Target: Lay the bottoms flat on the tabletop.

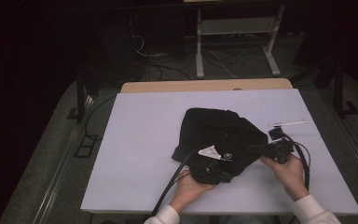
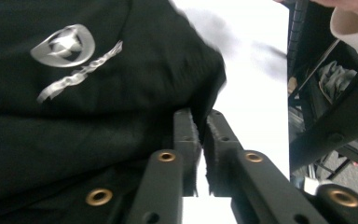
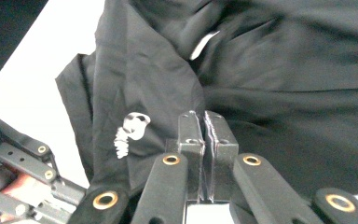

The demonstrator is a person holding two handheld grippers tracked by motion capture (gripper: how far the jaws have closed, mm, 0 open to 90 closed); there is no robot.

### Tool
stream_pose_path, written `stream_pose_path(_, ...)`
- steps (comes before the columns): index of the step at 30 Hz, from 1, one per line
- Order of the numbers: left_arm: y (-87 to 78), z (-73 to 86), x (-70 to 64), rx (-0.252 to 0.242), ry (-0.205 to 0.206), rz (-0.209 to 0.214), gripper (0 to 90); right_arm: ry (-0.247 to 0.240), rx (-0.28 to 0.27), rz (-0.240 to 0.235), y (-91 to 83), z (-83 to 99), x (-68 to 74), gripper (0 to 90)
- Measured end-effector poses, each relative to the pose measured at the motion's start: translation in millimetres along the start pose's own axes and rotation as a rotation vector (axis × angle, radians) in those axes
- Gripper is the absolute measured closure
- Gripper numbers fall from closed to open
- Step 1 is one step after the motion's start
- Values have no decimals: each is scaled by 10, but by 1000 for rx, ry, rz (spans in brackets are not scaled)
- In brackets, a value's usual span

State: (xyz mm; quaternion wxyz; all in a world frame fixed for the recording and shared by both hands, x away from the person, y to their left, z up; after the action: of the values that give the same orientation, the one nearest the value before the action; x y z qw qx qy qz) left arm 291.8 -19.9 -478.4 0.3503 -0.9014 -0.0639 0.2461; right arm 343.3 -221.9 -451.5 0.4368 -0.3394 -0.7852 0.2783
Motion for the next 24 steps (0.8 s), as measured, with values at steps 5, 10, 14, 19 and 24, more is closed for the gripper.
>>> stream_pose_path(5, -149, -56, 34, -16, 22, -53, 621, 96, -77, 61, -369, 18, -402, 856)
stream_pose_path(10, -351, -139, 141, -57, 38, -150, 480, 158, -100, 104, -503, 64, -682, 856)
stream_pose_path(14, -541, -228, 312, -89, 34, -233, 338, 223, -109, 137, -568, 139, -956, 856)
stream_pose_path(19, -814, -433, 700, -135, -20, -289, 256, 249, -109, 135, -554, 166, -1076, 856)
stream_pose_path(24, -979, -619, 1185, -143, -79, -360, 221, 242, -106, 128, -528, 162, -1073, 855)
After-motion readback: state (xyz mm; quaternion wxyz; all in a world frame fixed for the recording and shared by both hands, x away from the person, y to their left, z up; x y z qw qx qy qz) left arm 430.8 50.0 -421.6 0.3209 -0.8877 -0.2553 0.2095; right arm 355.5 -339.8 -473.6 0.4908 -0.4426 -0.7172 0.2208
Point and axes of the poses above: each handheld gripper's, and its own axes: y roughly forward along the jaws, z roughly out of its underside, x roughly to its left, the point moved 5 cm from there along y, roughly forward along the jaws, and after that the axes turned 8 degrees about x, right-handed, at the moved point
